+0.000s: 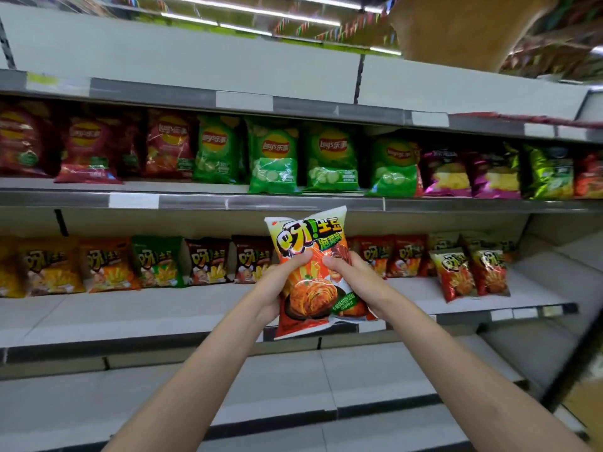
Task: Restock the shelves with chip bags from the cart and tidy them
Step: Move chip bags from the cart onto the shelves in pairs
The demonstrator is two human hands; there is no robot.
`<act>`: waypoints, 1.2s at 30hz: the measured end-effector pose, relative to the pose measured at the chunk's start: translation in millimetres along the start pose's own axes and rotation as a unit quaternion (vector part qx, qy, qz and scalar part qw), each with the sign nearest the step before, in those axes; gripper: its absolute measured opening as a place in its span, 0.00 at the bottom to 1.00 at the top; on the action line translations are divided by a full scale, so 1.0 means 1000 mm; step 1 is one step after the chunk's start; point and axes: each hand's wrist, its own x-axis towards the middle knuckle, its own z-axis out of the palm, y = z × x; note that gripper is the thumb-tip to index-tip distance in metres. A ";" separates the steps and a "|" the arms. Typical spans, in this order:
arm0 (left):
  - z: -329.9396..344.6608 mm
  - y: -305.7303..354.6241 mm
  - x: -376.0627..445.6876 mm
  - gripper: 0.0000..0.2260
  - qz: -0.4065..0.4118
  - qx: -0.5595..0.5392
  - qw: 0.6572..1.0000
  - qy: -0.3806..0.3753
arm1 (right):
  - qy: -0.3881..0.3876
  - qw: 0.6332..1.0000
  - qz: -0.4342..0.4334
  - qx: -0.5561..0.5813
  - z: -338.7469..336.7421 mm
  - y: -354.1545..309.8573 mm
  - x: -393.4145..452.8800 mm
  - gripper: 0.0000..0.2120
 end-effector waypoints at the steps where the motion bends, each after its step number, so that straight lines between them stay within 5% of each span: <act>1: 0.011 -0.003 0.001 0.15 -0.009 -0.004 1.000 -0.011 | 0.008 1.000 0.000 0.002 -0.010 0.003 -0.003 0.14; 5: 0.061 -0.015 0.011 0.15 -0.025 -0.024 0.998 -0.045 | 0.040 0.999 0.016 0.007 -0.060 0.022 -0.016 0.21; 8: 0.106 -0.030 0.025 0.22 -0.036 -0.028 0.997 -0.065 | 0.052 0.998 0.022 0.037 -0.105 0.039 -0.027 0.17; 14: 0.210 -0.061 0.055 0.18 -0.050 -0.039 0.993 -0.101 | 0.073 0.995 0.036 0.052 -0.209 0.069 -0.046 0.15; 17: 0.259 -0.076 0.073 0.23 -0.047 -0.031 0.992 -0.110 | 0.088 0.994 0.049 0.040 -0.260 0.087 -0.056 0.27; 23: 0.340 -0.118 0.094 0.26 -0.081 -0.028 0.989 -0.117 | 0.099 0.991 0.069 0.050 -0.341 0.124 -0.076 0.34; 27: 0.380 -0.132 0.116 0.28 -0.101 0.000 0.987 -0.128 | 0.116 0.986 0.087 0.084 -0.382 0.144 -0.084 0.21; 32: 0.434 -0.146 0.151 0.26 -0.113 0.019 0.981 -0.154 | 0.172 0.974 0.104 0.102 -0.433 0.160 -0.088 0.26; 36: 0.480 -0.166 0.187 0.25 -0.114 0.013 0.976 -0.185 | 0.198 0.970 0.129 0.060 -0.484 0.173 -0.087 0.19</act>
